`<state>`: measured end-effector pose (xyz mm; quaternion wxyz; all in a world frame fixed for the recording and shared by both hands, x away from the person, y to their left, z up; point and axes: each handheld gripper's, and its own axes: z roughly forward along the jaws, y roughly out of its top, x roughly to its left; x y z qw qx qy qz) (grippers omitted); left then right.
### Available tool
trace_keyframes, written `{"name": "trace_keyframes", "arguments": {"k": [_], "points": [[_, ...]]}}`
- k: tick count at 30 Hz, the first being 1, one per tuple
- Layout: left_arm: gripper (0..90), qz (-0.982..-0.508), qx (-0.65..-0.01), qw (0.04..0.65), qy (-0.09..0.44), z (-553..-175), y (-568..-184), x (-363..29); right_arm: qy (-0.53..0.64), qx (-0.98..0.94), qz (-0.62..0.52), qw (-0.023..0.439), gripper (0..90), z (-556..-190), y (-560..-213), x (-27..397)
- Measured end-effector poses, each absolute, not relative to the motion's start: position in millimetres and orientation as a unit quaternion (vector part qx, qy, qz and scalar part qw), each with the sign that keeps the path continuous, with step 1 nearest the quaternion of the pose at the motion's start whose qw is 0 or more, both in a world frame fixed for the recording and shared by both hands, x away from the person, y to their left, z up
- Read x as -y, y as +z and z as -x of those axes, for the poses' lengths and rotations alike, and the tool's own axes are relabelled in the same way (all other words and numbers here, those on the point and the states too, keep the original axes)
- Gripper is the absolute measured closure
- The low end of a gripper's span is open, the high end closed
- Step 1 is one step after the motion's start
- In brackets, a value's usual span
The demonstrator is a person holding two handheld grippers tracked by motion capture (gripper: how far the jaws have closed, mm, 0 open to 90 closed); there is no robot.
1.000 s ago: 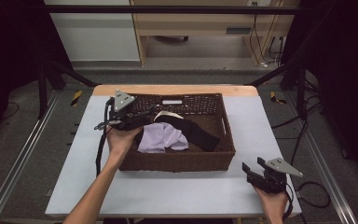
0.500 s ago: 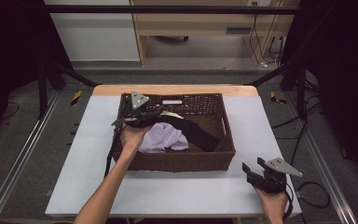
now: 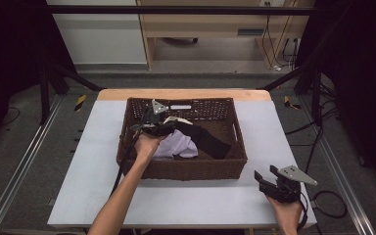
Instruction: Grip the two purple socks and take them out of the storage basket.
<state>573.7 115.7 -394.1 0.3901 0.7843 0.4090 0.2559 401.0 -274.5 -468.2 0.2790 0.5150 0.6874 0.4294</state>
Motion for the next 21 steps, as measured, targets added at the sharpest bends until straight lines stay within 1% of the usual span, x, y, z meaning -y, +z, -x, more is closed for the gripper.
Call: {"name": "trace_keyframes", "arguments": {"k": [2, 6, 7, 11, 21], "points": [[46.1, -0.788, -0.409, 0.385, 0.253, -574.4, -395.2, -115.8, 0.430, -0.687, -0.515, 0.279, 35.4, -401.1, -468.2, 274.4], [47.4, -0.798, -0.417, 0.374, 0.222, -574.1, -404.8, -114.5, 0.430, -0.688, -0.515, 0.278, 35.7, -400.9, -468.0, 274.0], [47.3, -0.798, -0.417, 0.374, 0.222, -574.1, -404.8, -114.5, 0.430, -0.688, -0.515, 0.278, 35.7, -400.9, -468.0, 274.0], [47.3, -0.815, -0.410, 0.341, 0.226, -573.2, -408.9, -111.5, 0.429, -0.689, -0.515, 0.278, 36.0, -400.8, -468.4, 273.0], [47.2, -0.833, -0.408, 0.304, 0.216, -575.5, -415.7, -106.0, 0.427, -0.688, -0.515, 0.280, 36.2, -401.7, -468.8, 273.5]]}}
